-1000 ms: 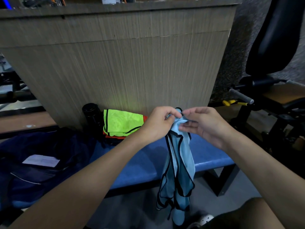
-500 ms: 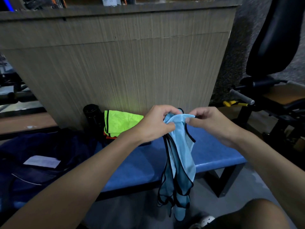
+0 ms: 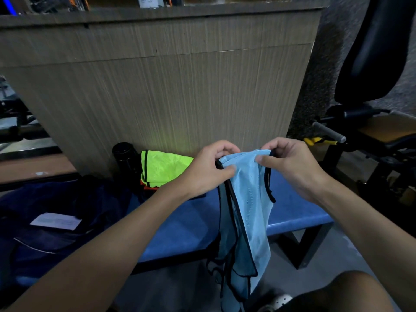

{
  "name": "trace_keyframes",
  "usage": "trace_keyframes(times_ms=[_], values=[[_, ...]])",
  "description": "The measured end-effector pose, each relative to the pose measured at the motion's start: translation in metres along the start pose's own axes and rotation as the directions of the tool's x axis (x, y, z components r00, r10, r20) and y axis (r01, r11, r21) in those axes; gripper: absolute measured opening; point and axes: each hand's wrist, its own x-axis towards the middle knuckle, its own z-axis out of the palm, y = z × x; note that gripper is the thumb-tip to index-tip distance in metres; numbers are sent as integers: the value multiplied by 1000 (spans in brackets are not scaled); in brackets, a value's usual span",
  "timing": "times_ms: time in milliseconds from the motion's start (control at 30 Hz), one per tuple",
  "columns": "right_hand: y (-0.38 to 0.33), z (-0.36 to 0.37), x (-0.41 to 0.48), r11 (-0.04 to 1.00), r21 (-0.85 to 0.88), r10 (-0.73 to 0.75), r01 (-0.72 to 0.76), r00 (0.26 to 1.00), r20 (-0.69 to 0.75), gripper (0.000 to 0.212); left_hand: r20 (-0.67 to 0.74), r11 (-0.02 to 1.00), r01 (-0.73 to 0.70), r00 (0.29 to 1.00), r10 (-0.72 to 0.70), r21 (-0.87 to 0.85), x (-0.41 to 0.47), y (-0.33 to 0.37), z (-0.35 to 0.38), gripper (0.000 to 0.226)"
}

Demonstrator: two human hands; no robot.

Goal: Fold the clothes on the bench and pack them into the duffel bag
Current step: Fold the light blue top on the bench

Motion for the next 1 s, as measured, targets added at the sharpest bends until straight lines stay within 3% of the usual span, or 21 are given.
trace_keyframes(times_ms=[367, 500, 633, 700, 833, 1000], values=[[-3, -1, 1, 999, -26, -44, 43, 998, -52, 10, -213, 998, 17, 977, -29, -61, -4, -10, 10, 31], [-1, -6, 6, 967, -249, -67, 52, 996, -53, 14, -203, 996, -3, 979, -16, -93, -2, -7, 8, 29], [-2, -14, 10, 820, -554, -170, 144, 985, 5, 16, -220, 990, -18, 975, -13, -141, 2, -4, 7, 26], [-2, -15, 12, 771, -613, -201, 172, 979, 22, 21, -238, 982, -21, 971, -25, -189, 2, -4, 9, 25], [-3, -13, 13, 863, -475, -180, 174, 983, 34, 17, -297, 953, 24, 948, -117, -301, 3, -5, 14, 18], [-5, -13, 11, 883, -431, -176, 184, 983, 59, 17, -332, 897, 56, 917, -220, -439, 6, -2, 17, 19]])
